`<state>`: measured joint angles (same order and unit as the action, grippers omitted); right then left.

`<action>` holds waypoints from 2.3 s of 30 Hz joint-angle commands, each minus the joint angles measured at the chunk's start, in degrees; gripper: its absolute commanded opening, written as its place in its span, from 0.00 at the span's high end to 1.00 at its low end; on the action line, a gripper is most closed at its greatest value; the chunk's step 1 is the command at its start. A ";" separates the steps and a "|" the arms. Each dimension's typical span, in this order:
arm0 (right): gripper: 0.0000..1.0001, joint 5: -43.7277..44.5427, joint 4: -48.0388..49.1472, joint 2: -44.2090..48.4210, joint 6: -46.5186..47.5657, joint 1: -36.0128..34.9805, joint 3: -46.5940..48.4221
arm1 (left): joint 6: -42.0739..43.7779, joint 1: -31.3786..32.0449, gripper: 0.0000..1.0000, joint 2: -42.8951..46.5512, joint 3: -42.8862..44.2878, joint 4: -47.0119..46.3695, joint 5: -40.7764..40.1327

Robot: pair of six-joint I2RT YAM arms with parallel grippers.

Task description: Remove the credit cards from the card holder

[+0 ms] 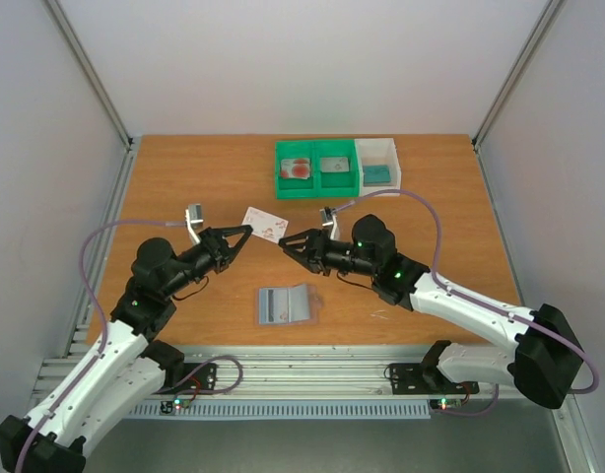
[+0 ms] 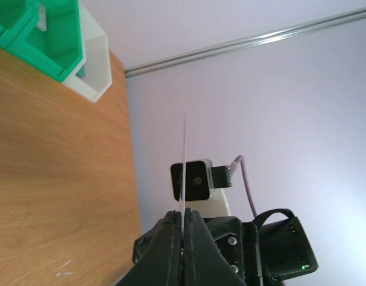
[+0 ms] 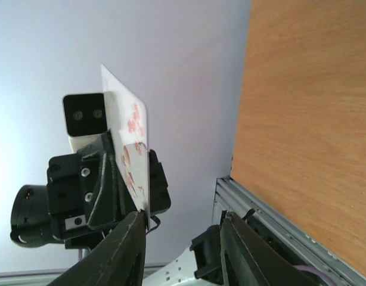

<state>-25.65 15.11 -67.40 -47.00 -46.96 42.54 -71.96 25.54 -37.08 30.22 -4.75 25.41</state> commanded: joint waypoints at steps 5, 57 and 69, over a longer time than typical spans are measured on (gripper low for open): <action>0.71 5.38 5.53 -2.19 -1.47 -0.90 1.62 | -4.93 0.12 1.00 1.04 -2.00 -8.47 -4.48; 0.99 -5.36 -25.54 -2.99 24.99 13.95 15.37 | 15.77 0.12 0.01 3.09 7.24 27.67 -9.31; 0.99 -6.04 -45.26 -18.72 45.26 30.04 34.07 | 34.94 0.12 0.01 -5.56 13.54 40.13 -9.36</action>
<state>-31.20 -22.41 -80.84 -10.90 -20.80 70.37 -45.47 25.58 -40.66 41.71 31.24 15.77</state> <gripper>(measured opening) 0.014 0.994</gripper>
